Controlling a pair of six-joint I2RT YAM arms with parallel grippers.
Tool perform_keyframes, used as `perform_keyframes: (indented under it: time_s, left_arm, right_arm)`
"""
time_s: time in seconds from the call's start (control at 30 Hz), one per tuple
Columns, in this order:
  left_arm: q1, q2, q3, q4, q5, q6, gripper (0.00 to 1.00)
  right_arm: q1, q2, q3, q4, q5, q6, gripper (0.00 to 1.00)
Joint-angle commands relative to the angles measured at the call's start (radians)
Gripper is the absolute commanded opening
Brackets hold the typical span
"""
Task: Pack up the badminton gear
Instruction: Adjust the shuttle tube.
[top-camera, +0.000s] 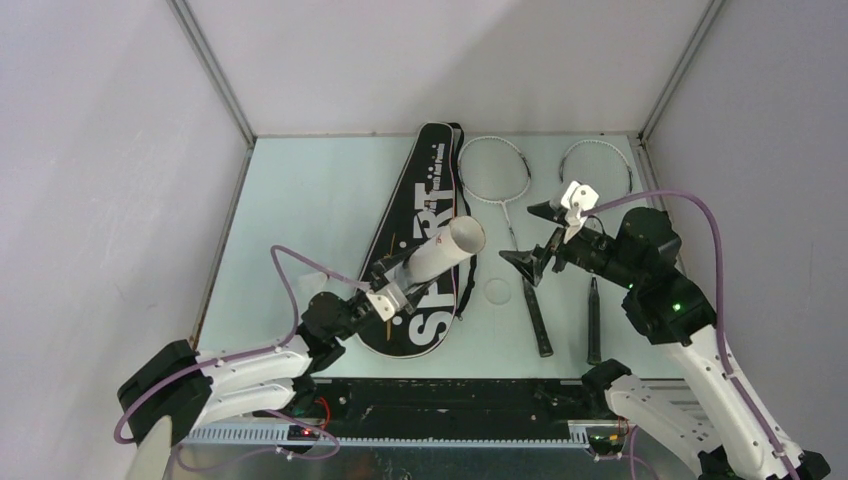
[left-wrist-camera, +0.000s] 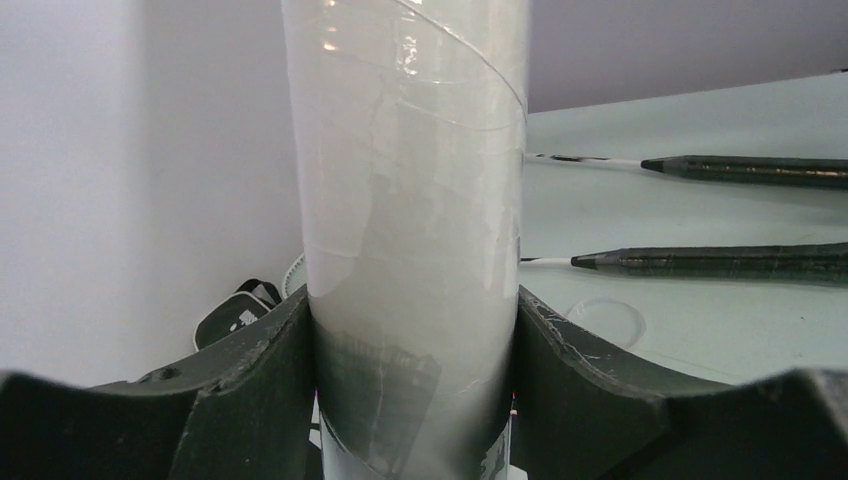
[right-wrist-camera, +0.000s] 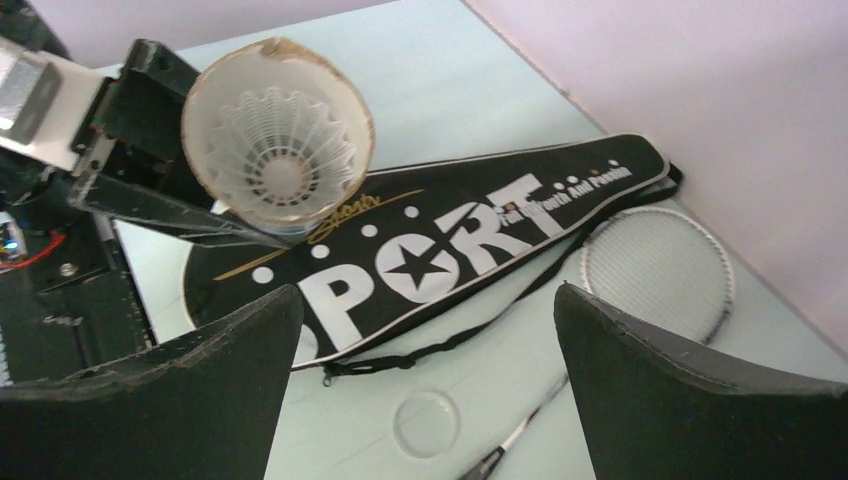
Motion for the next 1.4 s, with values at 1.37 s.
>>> perform_keyframes:
  time_s: [1.37]
  left_arm:
    - [-0.026,0.033,0.272,0.343,0.038,-0.675,0.52]
  right_arm:
    - [0.353,0.181,-0.366,0.962,-0.077,0.381,0.99]
